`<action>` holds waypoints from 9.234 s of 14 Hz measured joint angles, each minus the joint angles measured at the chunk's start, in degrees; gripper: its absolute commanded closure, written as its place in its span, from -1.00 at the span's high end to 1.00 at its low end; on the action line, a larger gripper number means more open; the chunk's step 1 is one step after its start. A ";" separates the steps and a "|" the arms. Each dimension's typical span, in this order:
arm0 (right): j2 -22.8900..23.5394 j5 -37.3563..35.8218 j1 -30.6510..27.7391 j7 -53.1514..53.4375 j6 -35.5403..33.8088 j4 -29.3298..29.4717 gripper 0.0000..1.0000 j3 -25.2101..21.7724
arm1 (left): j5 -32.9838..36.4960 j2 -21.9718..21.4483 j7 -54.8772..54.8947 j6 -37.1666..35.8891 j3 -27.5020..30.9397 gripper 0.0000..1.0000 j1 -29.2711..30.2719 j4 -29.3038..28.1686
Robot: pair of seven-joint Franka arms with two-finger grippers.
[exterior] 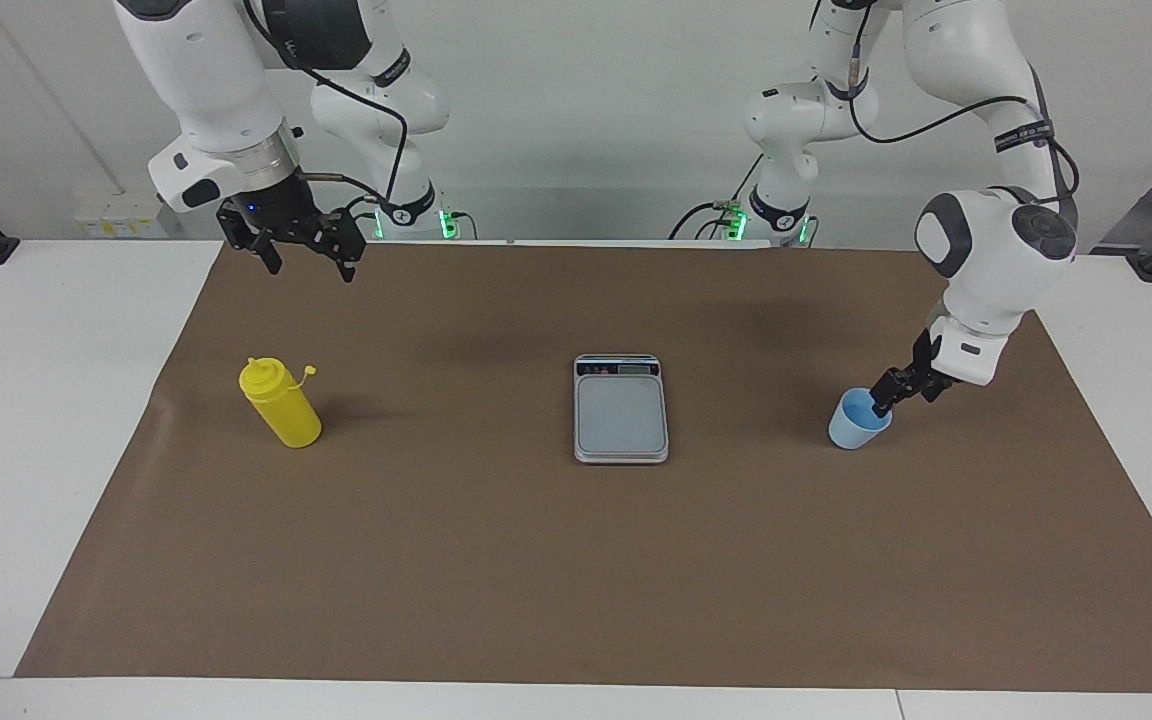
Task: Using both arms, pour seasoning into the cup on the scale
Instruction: 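Reach the left gripper to the blue cup and grasp it, then carry the blue cup with the left gripper onto the scale, then release the cup and withdraw the left gripper to rest, then move the right gripper over the yellow bottle and grasp it, then lift the yellow bottle with the right gripper toward the scale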
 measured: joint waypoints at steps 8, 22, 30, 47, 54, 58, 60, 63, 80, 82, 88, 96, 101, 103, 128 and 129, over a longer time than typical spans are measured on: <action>0.00 0.00 0.00 0.00 0.00 0.00 1.00 0.00 | 0.00 1.28 2.57 4.00 -0.36 -1.00 -1.07 -3.05; -0.04 0.00 0.00 0.00 0.00 -0.01 1.00 0.00 | 0.00 0.10 -7.19 -23.58 -0.83 -1.00 -12.92 20.47; -0.05 0.00 0.00 0.00 0.00 -0.01 1.00 0.00 | 0.00 3.44 -23.15 -11.94 -1.35 -1.00 -28.49 19.33; -0.06 0.00 0.00 0.00 0.00 -0.01 1.00 0.00 | 1.16 8.85 -26.37 -3.11 -0.72 0.71 -35.04 15.23; -0.07 0.00 0.00 0.00 0.00 -0.02 1.00 0.00 | 1.32 7.94 -26.12 -5.70 0.40 1.00 -34.09 16.75; -0.07 0.00 0.00 0.00 0.00 -0.02 1.00 0.00 | 1.61 1.74 -19.03 -14.27 0.77 1.00 -28.53 18.38; -0.07 0.00 0.00 0.00 0.00 -0.02 1.00 0.00 | 1.63 -1.80 -12.14 -19.21 0.86 1.00 -24.73 18.39; -0.07 0.00 0.00 0.00 0.00 -0.02 1.00 0.00 | 1.62 -6.29 -1.56 -25.33 0.96 1.00 -18.63 18.31; 0.13 6.16 -3.63 16.45 3.10 -0.03 1.00 -0.27 | -0.26 -11.13 13.88 -41.69 1.17 1.00 -7.78 26.68; 1.19 8.40 -5.66 20.44 3.62 -0.04 1.00 -0.35 | -0.49 -11.13 14.10 -41.72 1.19 1.00 -7.07 26.63; 12.19 10.36 -14.29 20.87 3.09 6.08 1.00 -0.57 | -0.71 -11.25 14.12 -41.94 -0.06 1.00 -7.11 26.62; 23.93 10.34 -19.21 20.91 3.77 12.06 1.00 -0.65 | -0.71 -11.34 14.12 -41.99 0.41 1.00 -7.03 26.59; 30.03 12.93 -22.53 20.92 3.79 10.66 1.00 -0.63 | -0.71 -11.34 14.12 -42.00 0.41 1.00 -7.03 26.59; 32.69 15.02 -23.07 20.92 3.81 10.76 1.00 -0.60 | -0.71 -11.34 14.12 -42.00 0.41 1.00 -7.03 26.59; 25.36 28.17 -22.08 34.84 -2.57 4.78 -1.00 -0.07 | -0.71 -11.35 14.12 -42.04 0.41 1.00 -7.03 26.57; 22.86 28.18 -21.53 35.79 -2.57 4.80 -1.00 0.04 | -0.71 -11.35 14.12 -42.04 0.41 1.00 -7.03 26.57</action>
